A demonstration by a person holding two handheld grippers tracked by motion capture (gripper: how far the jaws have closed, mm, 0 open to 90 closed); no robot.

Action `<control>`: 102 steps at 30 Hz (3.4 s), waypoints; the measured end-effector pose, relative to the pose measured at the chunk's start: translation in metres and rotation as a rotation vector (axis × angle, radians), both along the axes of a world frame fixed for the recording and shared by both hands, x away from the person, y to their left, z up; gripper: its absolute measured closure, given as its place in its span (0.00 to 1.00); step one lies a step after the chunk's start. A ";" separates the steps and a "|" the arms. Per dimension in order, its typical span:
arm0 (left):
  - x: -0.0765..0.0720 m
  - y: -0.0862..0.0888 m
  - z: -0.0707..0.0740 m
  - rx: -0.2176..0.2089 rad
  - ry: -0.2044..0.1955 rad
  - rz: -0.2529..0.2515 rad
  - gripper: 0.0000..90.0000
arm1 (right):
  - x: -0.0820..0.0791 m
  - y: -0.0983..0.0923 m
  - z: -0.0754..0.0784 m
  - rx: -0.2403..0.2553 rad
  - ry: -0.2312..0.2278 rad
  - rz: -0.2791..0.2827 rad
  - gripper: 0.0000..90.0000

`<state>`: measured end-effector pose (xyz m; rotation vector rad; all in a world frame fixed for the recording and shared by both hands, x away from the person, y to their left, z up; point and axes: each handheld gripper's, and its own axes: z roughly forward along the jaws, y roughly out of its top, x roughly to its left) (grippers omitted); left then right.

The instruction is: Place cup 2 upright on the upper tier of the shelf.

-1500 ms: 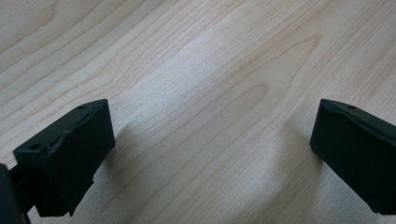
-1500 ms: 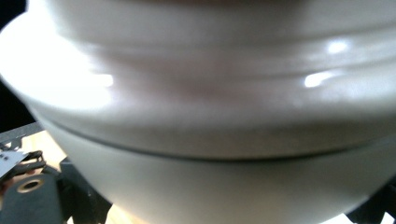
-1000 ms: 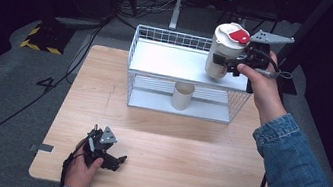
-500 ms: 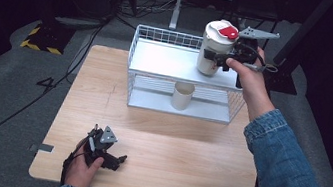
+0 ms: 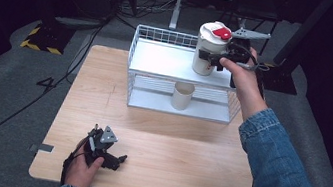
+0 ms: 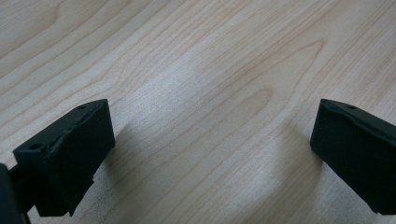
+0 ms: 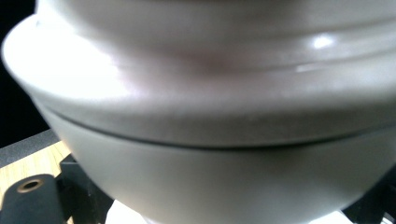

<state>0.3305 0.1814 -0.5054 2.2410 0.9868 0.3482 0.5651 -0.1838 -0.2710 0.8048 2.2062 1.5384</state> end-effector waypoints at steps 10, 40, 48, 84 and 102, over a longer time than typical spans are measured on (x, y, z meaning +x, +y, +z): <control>0.000 0.000 0.000 0.001 0.000 0.000 0.00 | 0.003 0.003 -0.002 0.008 0.013 -0.002 0.12; 0.000 0.000 0.000 -0.002 0.001 0.001 0.00 | -0.003 -0.005 -0.002 -0.018 0.001 0.001 0.14; 0.000 0.000 0.000 0.001 -0.001 0.001 0.00 | -0.008 -0.014 -0.002 -0.024 -0.002 -0.002 0.15; 0.001 0.000 0.000 0.004 0.001 -0.001 0.00 | -0.028 -0.035 0.007 -0.053 0.001 -0.002 0.17; 0.002 0.000 0.000 0.005 -0.001 0.000 0.00 | -0.075 -0.078 0.016 -0.063 -0.017 0.033 0.17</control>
